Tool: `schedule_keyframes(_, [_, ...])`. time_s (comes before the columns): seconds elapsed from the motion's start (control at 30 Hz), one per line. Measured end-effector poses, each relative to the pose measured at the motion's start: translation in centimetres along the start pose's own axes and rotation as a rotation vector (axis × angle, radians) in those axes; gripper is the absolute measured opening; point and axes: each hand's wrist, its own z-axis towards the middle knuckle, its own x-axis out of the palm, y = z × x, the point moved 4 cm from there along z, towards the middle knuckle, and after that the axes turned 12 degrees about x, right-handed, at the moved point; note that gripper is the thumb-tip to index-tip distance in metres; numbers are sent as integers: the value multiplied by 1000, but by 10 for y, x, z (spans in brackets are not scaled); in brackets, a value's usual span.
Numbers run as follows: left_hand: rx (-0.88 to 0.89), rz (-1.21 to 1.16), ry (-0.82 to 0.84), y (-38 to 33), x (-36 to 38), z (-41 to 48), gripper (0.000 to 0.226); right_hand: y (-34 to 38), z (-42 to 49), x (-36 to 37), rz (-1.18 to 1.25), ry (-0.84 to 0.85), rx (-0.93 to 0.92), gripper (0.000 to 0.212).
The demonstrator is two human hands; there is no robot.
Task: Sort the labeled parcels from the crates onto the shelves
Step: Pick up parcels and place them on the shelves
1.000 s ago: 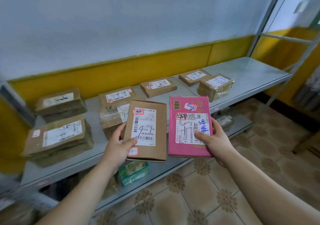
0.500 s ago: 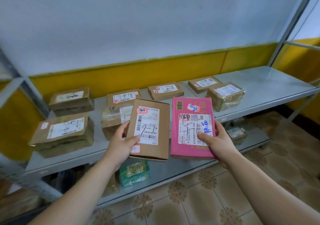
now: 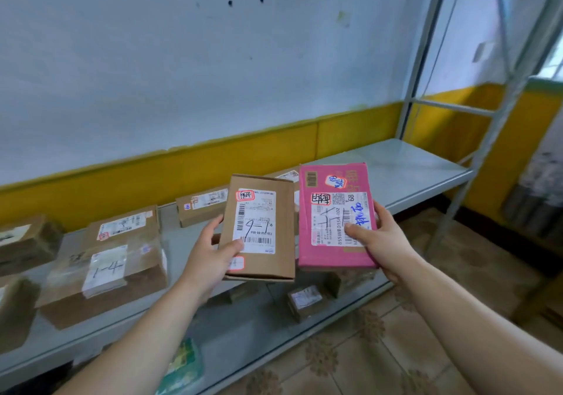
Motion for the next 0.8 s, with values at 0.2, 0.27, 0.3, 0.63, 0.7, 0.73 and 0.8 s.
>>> schedule_keyframes(0.2, [-12,-30,26,0,49,64,69,14,62,-38,53,-70,11,85])
schedule_keyframes(0.27, [-28,-50,19,8,65,92,68,18,89,-45,52,-75,25,85])
schedule_keyframes(0.3, [-33,-61,7,12,73,107,67,23,103,-49,54,-75,30,86])
schedule_keyframes(0.63, [-234,-51,-88,60,150,201,66,64,238,-70,16,-19,87,76])
schedule_keyframes(0.7, [-265,-11,-105,66,158,202,64,64,259,-71,15,21,100,76])
schedule_keyframes(0.73, [-278,20,-115,68,162,202,63,65,270,-72,11,34,105,76])
schedule_keyframes(0.8, [-297,79,-138,70,169,200,58,66,291,-73,4,80,127,73])
